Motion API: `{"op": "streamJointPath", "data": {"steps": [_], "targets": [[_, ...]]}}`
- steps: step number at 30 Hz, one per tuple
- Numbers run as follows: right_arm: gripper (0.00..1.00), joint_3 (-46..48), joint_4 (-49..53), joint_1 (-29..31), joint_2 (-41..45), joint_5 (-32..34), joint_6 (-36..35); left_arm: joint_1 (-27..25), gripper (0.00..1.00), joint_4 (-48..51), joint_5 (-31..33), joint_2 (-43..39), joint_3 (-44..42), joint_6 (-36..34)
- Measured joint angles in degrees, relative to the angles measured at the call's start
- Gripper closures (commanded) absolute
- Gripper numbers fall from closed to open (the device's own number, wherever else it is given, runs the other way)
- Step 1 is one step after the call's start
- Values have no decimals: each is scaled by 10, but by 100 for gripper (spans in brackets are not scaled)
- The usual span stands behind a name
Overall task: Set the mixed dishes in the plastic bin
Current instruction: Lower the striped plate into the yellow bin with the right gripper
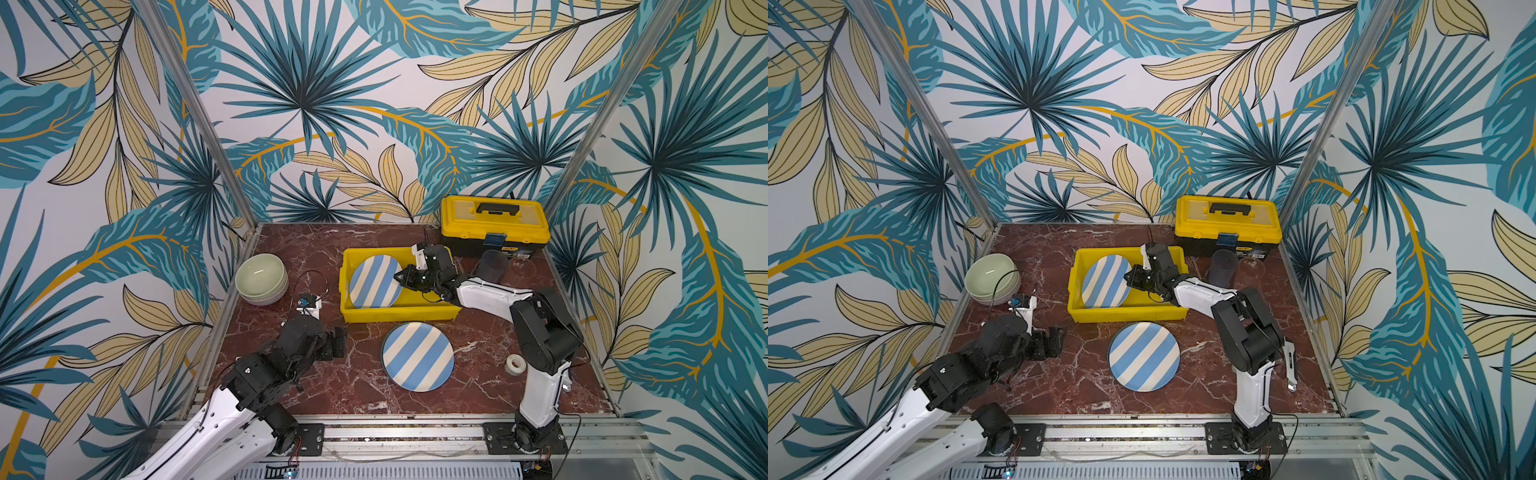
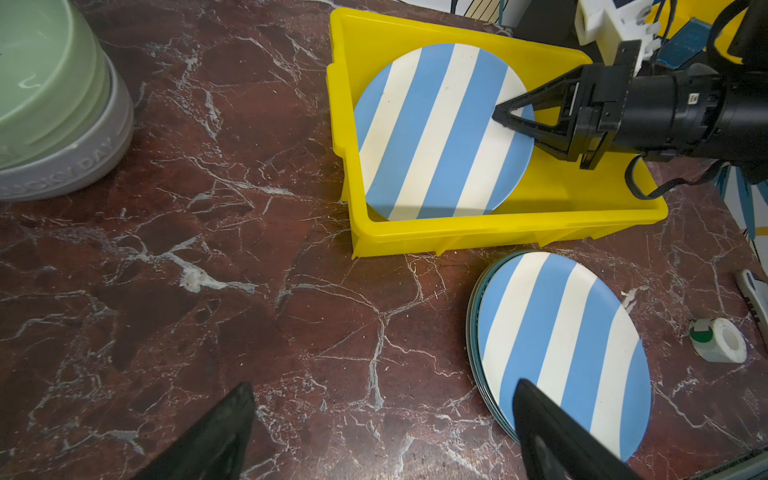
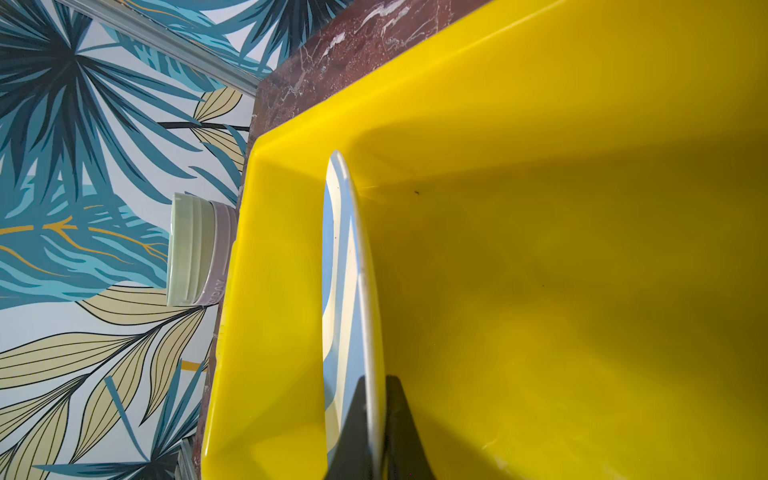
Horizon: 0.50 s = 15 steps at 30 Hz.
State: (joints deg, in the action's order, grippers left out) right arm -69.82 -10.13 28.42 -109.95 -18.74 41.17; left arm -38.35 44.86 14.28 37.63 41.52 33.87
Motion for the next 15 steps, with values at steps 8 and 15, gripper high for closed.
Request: {"op": "streamJointPath", "data": {"steps": [8, 15], "targets": [[92, 3, 1, 0, 0, -4, -7, 0, 3, 0, -2, 0, 0, 0], [86, 3, 31, 0, 0, 7, -31, 0, 3, 0, -3, 0, 0, 0]]}}
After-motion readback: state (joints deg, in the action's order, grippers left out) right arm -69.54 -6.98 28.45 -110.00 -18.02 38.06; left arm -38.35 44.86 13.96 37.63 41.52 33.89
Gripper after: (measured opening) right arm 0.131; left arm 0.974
